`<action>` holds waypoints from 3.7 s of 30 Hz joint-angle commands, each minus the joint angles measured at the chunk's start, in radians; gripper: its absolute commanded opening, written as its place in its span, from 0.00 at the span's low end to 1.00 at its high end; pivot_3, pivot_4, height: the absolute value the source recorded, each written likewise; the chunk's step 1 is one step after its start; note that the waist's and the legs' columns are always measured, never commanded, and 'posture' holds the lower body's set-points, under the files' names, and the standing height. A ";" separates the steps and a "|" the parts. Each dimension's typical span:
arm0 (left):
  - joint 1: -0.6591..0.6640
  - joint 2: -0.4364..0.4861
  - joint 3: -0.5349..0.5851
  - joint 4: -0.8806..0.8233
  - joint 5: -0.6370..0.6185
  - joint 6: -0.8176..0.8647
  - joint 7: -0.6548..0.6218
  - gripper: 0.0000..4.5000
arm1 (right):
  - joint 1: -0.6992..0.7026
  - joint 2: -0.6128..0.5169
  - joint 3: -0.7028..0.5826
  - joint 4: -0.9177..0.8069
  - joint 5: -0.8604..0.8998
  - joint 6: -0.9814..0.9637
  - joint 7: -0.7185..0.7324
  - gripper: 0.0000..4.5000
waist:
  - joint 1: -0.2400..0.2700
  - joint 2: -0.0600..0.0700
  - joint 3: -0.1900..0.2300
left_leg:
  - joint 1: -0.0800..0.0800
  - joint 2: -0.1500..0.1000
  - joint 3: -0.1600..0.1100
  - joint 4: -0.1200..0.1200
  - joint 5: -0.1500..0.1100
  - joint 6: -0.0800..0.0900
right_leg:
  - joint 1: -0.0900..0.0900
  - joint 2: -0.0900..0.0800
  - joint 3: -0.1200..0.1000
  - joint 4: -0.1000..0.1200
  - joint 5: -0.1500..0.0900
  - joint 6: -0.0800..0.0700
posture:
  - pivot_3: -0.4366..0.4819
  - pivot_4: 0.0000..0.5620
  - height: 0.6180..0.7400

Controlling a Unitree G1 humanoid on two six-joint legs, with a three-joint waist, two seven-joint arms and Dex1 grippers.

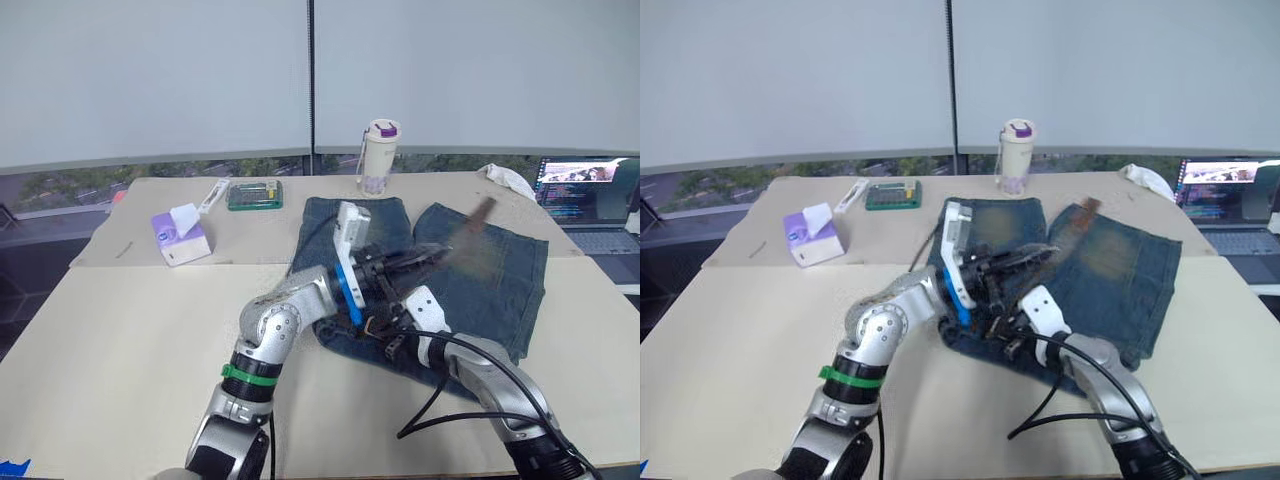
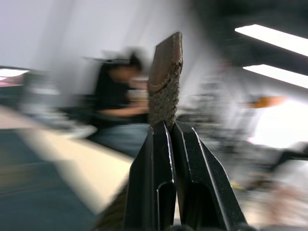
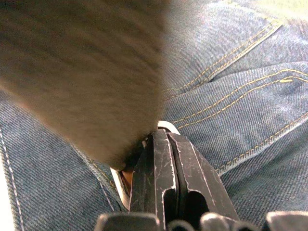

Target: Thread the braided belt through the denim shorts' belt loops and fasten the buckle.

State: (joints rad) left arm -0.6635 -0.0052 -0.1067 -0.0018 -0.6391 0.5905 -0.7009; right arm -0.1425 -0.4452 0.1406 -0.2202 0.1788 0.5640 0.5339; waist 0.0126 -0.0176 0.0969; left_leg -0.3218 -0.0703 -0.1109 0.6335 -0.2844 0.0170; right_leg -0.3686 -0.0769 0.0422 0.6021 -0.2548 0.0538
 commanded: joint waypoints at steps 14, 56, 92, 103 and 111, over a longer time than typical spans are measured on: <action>0.007 0.041 0.010 0.114 0.153 -0.192 -0.025 0.00 | 0.149 0.000 -0.211 -0.124 0.095 -0.174 0.005 0.36 | 0.002 0.004 0.004 | -0.016 -0.001 -0.001 0.000 0.003 -0.005 | -0.018 -0.001 0.002 0.004 0.004 -0.005 | 0.48 0.27 1.00; 0.056 0.050 -0.142 0.311 0.521 -0.817 -0.013 0.37 | -0.144 0.308 -0.467 -0.298 0.862 0.260 -0.750 0.00 | -0.005 0.013 0.007 | -0.015 -0.001 0.000 -0.004 0.004 0.000 | -0.021 0.000 0.001 0.008 0.004 -0.006 | 0.48 0.27 1.00; 0.064 0.061 -0.132 0.511 0.473 -0.838 -0.227 0.38 | 0.151 -0.203 -0.335 -0.434 0.371 0.328 -0.425 0.00 | 0.000 0.004 0.013 | -0.016 -0.001 0.001 -0.002 0.004 0.001 | -0.019 -0.001 0.000 0.007 0.004 -0.006 | 0.48 0.27 1.00; 0.078 0.052 -0.155 0.530 0.481 -0.859 -0.317 0.00 | 0.166 -0.201 -0.378 -0.441 0.359 0.351 -0.398 0.00 | 0.001 0.004 0.013 | -0.016 -0.001 0.001 -0.001 0.004 0.001 | -0.019 -0.001 0.000 0.008 0.004 -0.006 | 0.48 0.27 1.00; 0.044 0.064 -0.188 0.630 0.585 -0.924 -0.275 0.00 | 0.132 -0.214 -0.408 -0.460 0.373 0.402 -0.381 0.00 | 0.001 0.004 0.013 | -0.016 -0.001 0.001 -0.001 0.004 0.001 | -0.019 -0.001 0.000 0.008 0.004 -0.006 | 0.48 0.27 1.00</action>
State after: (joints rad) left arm -0.5959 0.0547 -0.2846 0.6128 -0.0847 -0.2987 -0.9903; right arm 0.0091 -0.6460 -0.2298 -0.6321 0.5522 0.9517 0.1483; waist 0.0138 -0.0139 0.1099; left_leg -0.3374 -0.0712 -0.1097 0.6323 -0.2800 0.0178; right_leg -0.3872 -0.0775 0.0426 0.6099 -0.2507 0.0480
